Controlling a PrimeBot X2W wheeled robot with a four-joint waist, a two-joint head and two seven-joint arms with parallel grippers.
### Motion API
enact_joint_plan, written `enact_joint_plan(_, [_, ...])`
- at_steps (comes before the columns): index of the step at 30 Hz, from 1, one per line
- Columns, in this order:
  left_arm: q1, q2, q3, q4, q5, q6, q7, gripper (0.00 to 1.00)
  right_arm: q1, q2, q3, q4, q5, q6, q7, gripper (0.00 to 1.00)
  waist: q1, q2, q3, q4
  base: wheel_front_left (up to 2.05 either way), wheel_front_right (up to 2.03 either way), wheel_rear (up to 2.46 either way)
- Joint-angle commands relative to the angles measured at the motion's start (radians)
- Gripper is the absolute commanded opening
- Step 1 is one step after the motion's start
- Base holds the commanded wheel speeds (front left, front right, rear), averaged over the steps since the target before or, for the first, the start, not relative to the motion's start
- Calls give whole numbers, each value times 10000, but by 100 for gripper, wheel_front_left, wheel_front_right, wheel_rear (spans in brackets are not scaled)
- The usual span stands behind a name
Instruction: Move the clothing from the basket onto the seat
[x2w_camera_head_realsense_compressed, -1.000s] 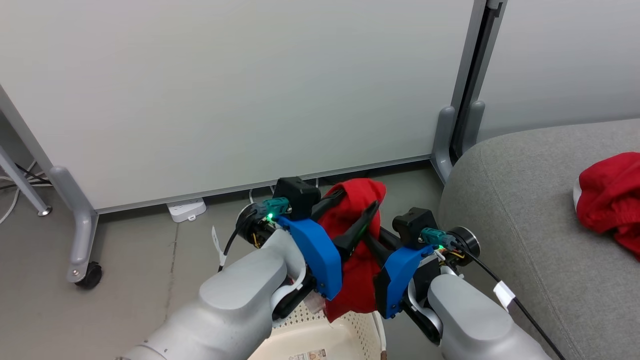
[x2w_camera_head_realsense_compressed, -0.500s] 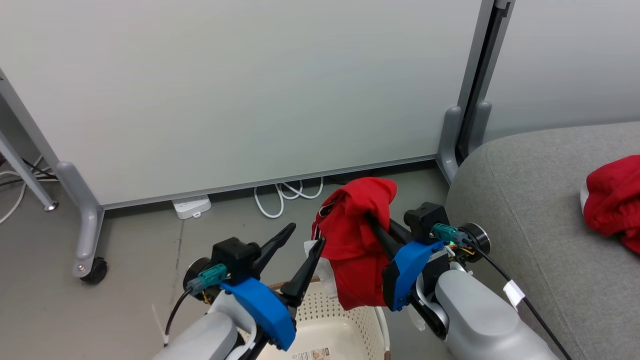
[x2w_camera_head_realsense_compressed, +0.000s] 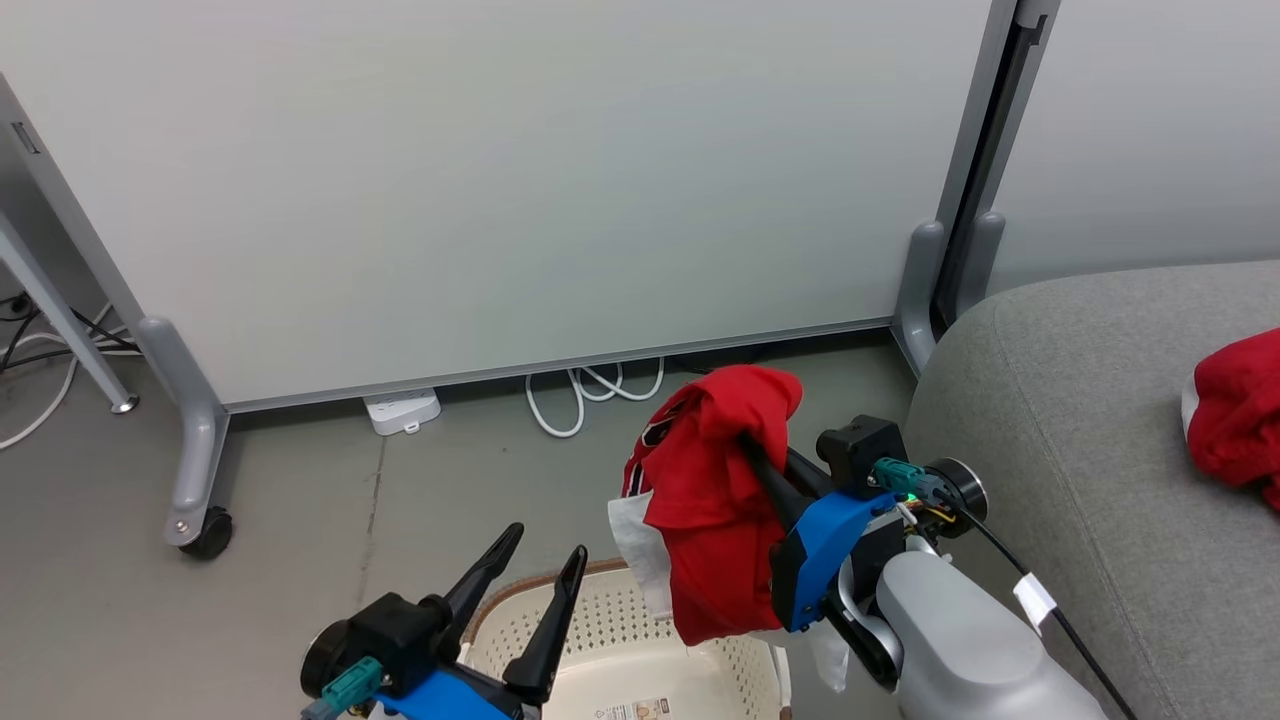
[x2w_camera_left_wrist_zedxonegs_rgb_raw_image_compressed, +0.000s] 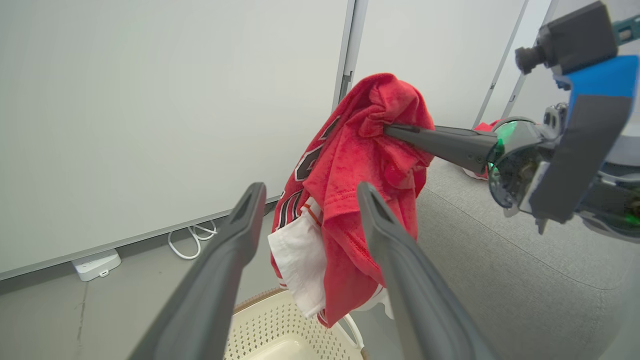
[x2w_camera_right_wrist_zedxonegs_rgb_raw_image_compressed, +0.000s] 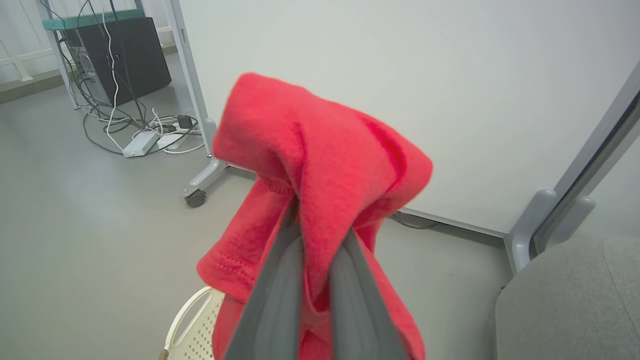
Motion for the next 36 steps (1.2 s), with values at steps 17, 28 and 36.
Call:
enact_joint_plan(17, [639,-474,1080,162,885,-456,-32,100,199,9,-231,-305,-238,-3,206,0,0,0,82,-39,0,0,0])
enact_joint_plan(28, [655,-576,1351,202,1053,-546,-31,100,244,2,-216,-487,-229,-3,288,0,0,0,92,-689,0,0,0])
enact_joint_plan(36, [656,-691,1373,146,1135,-568,-31,100,205,-29,-208,-548,-339,-3,372,0,0,0,159,-1899,0,0,0])
